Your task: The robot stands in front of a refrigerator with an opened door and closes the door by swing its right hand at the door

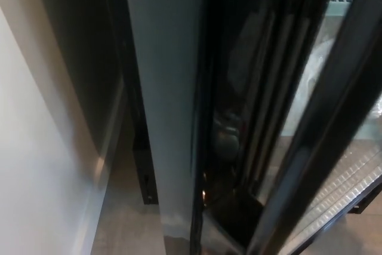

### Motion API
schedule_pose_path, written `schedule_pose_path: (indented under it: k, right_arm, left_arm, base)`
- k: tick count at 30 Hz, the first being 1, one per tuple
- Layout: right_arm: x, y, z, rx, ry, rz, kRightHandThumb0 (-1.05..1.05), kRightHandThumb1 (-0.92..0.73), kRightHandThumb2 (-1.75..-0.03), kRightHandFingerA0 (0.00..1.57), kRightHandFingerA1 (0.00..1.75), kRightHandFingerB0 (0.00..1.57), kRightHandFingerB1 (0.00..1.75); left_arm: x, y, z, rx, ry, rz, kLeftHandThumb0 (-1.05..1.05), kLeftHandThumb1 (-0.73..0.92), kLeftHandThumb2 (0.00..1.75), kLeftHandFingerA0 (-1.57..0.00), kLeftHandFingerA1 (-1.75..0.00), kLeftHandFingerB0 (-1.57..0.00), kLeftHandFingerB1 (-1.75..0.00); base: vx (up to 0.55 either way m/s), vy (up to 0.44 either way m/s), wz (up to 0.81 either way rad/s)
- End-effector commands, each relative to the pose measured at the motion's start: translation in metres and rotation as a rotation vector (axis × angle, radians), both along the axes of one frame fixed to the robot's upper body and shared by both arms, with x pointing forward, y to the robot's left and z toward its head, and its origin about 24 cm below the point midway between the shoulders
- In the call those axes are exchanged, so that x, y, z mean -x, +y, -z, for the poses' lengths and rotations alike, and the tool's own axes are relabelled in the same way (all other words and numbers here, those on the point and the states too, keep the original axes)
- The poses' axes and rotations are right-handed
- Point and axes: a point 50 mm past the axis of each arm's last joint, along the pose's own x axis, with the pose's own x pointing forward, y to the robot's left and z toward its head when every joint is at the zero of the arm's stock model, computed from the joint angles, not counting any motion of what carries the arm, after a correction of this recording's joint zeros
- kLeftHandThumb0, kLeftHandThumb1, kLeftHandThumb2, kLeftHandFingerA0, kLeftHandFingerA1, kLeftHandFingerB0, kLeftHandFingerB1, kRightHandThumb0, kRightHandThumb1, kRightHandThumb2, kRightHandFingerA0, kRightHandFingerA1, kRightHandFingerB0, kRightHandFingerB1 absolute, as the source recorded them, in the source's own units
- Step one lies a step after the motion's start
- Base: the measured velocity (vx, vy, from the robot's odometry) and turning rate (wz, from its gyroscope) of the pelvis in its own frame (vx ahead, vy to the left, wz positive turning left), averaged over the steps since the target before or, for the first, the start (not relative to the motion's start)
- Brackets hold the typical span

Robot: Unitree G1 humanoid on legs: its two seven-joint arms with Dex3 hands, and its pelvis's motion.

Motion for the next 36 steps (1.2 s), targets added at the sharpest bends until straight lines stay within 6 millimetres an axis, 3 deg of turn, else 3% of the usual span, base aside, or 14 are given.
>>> schedule_pose_path:
  k: [1,5,6,8,9,11,13,16,18,19,23,27,28,36]
  right_arm:
    - [0.008,-0.004,0.002,0.031,0.021,-0.034,-0.64,-0.83,-0.65,0.13,0.26,0.15,0.24]
    - [0.015,-0.003,0.004,0.034,0.033,-0.038,-0.63,-0.82,-0.66,0.11,0.24,0.15,0.24]
    - [0.022,-0.001,0.007,0.050,0.037,-0.070,-0.69,-0.66,-0.95,0.04,0.37,0.07,0.34]
    - [0.029,0.002,0.008,0.055,0.028,-0.096,-0.71,-0.62,-0.96,0.00,0.40,0.11,0.40]
    - [0.034,0.003,0.009,0.049,0.014,-0.095,-0.34,-0.57,-1.10,0.01,0.50,0.00,0.47]
    - [0.038,0.005,0.004,0.047,-0.071,-0.084,-0.67,-0.68,-0.93,0.07,0.38,0.08,0.35]
    - [0.041,0.009,-0.005,0.035,-0.213,-0.062,-0.61,-0.85,-0.66,0.20,0.30,0.18,0.27]
    - [0.044,0.020,-0.026,0.025,-0.465,-0.033,-0.61,-0.86,-0.66,0.22,0.30,0.16,0.26]
    - [0.044,0.039,-0.062,0.009,-0.743,-0.060,-0.58,-0.87,-0.67,0.23,0.30,0.13,0.22]
    - [0.043,0.048,-0.082,-0.017,-0.879,-0.072,-0.31,-0.64,-1.14,0.00,0.47,0.00,0.47]
    - [0.046,0.073,-0.168,-0.124,-1.314,-0.128,-0.31,-0.64,-1.14,0.00,0.48,0.00,0.47]
    - [0.048,0.079,-0.218,-0.185,-1.550,-0.167,-0.31,-0.63,-1.13,0.00,0.49,0.00,0.47]
    - [0.050,0.080,-0.234,-0.195,-1.645,-0.179,-0.51,-0.81,-0.65,0.17,0.32,0.20,0.30]
    - [0.061,0.083,-0.297,-0.219,-1.989,-0.202,-0.54,-0.81,-0.66,0.15,0.30,0.19,0.27]
  left_arm:
    - [0.010,0.006,0.000,0.002,0.026,0.016,-0.50,0.78,0.63,-0.36,-0.34,-0.29,-0.30]
    - [0.018,0.005,0.003,0.014,0.038,0.005,-0.49,0.78,0.63,-0.36,-0.34,-0.29,-0.31]
    - [0.027,0.006,0.005,0.013,0.058,-0.002,-0.48,0.78,0.63,-0.36,-0.34,-0.29,-0.31]
    - [0.036,0.007,0.008,0.012,0.081,-0.010,-0.50,0.78,0.63,-0.36,-0.34,-0.28,-0.31]
    - [0.042,0.007,0.009,0.025,0.091,-0.019,-0.51,0.78,0.63,-0.36,-0.34,-0.27,-0.30]
    - [0.046,0.007,0.009,0.040,0.093,-0.027,-0.51,0.78,0.63,-0.37,-0.34,-0.26,-0.30]
    - [0.049,0.008,0.010,0.035,0.101,-0.028,-0.52,0.78,0.63,-0.37,-0.34,-0.27,-0.30]
    - [0.052,0.010,0.010,0.023,0.113,-0.039,-0.51,0.77,0.63,-0.37,-0.34,-0.27,-0.30]
    - [0.053,0.010,0.011,0.040,0.111,-0.066,-0.50,0.77,0.63,-0.37,-0.34,-0.26,-0.30]
    - [0.053,0.010,0.011,0.045,0.111,-0.070,-0.50,0.77,0.62,-0.39,-0.35,-0.27,-0.30]
    - [0.058,0.011,0.011,0.032,0.120,-0.060,-0.50,0.78,0.63,-0.36,-0.34,-0.26,-0.30]
    - [0.062,0.012,0.012,0.028,0.127,-0.067,-0.51,0.77,0.63,-0.36,-0.34,-0.27,-0.30]
    - [0.063,0.012,0.012,0.032,0.129,-0.070,-0.51,0.77,0.63,-0.36,-0.34,-0.27,-0.30]
    - [0.065,0.013,0.011,0.028,0.141,-0.063,-0.51,0.79,0.63,-0.35,-0.34,-0.26,-0.30]
  base:
    - [0.00,0.000,0.00]
    - [0.00,0.000,0.00]
    - [0.00,0.000,0.00]
    - [0.00,0.000,0.00]
    - [0.00,0.000,0.00]
    - [0.00,0.000,0.00]
    - [0.00,0.000,0.00]
    - [0.00,0.000,0.00]
    - [0.00,0.000,0.00]
    - [0.00,0.000,0.00]
    - [0.00,0.000,0.00]
    - [0.00,0.000,0.00]
    - [0.00,0.000,0.00]
    - [0.00,0.000,0.00]
